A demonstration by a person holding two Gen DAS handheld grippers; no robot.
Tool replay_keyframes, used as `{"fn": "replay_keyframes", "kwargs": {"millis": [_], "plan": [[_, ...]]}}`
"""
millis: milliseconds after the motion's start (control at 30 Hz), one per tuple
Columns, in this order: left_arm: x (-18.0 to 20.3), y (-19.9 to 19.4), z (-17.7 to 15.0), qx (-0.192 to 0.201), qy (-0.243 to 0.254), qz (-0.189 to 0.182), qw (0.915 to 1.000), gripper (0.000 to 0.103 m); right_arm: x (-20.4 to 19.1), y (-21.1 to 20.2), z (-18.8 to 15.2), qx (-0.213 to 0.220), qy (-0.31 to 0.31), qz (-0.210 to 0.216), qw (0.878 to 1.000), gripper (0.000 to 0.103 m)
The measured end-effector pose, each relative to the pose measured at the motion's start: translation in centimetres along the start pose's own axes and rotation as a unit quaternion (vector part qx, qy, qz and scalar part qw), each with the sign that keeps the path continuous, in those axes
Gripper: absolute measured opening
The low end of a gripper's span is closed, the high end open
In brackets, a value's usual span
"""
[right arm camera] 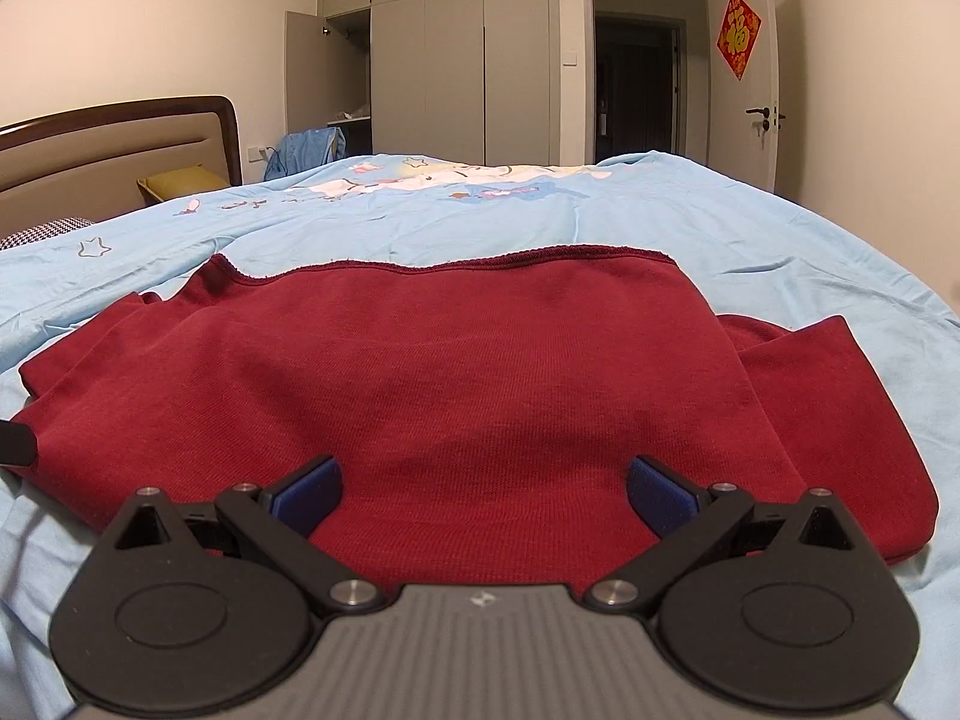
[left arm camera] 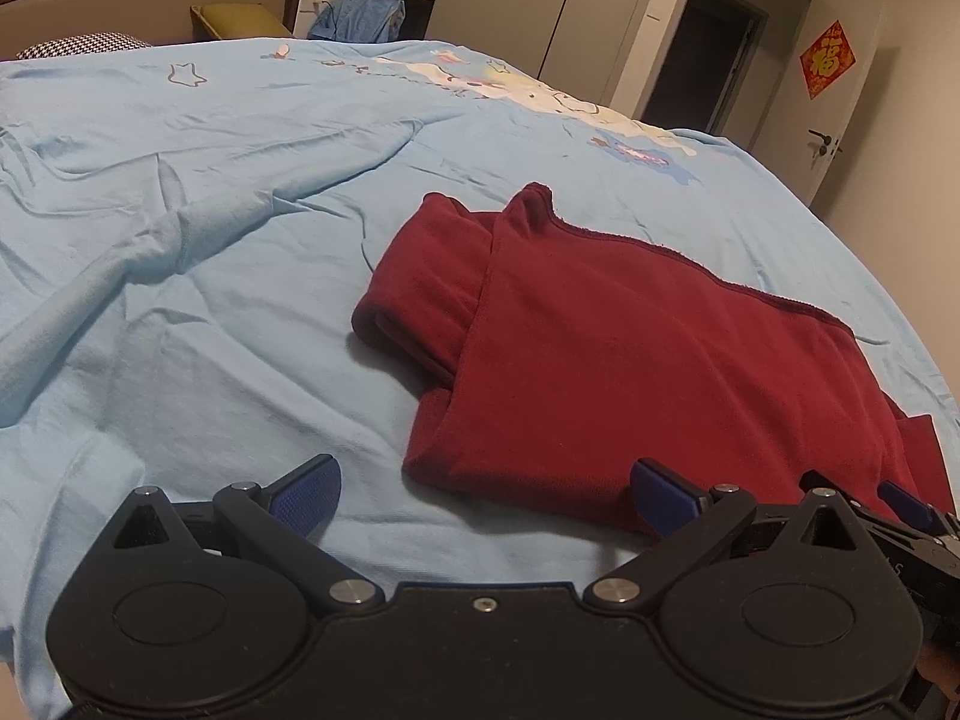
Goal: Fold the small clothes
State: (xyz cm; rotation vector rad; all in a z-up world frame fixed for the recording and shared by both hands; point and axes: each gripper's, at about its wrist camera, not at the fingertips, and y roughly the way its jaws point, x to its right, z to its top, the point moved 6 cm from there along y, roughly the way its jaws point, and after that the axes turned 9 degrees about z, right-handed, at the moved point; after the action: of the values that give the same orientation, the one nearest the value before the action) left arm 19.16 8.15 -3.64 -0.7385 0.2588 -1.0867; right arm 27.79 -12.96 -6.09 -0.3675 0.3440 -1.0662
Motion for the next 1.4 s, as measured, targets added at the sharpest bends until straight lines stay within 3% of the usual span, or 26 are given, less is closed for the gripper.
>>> {"fn": "replay_keyframes", "kwargs": {"millis": [1000, 1267, 1400], "plan": [[0.2, 0.1, -0.4, -0.006, 0.005, -0.002, 1.0, 0.102, 0.0, 0.1, -0.1, 0.001, 0.0, 0.0, 1.0, 0.103], [1.7, 0.2, -0.4, -0.026, -0.011, -0.055, 0.9981, 0.102, 0.0, 0.1, -0.2, 0.001, 0.0, 0.0, 1.0, 0.103], [2.8, 0.9, -0.1, -0.044, -0.036, -0.099, 0.9935, 0.102, 0.0, 0.1, -0.2, 0.001, 0.0, 0.0, 1.0, 0.103]]}}
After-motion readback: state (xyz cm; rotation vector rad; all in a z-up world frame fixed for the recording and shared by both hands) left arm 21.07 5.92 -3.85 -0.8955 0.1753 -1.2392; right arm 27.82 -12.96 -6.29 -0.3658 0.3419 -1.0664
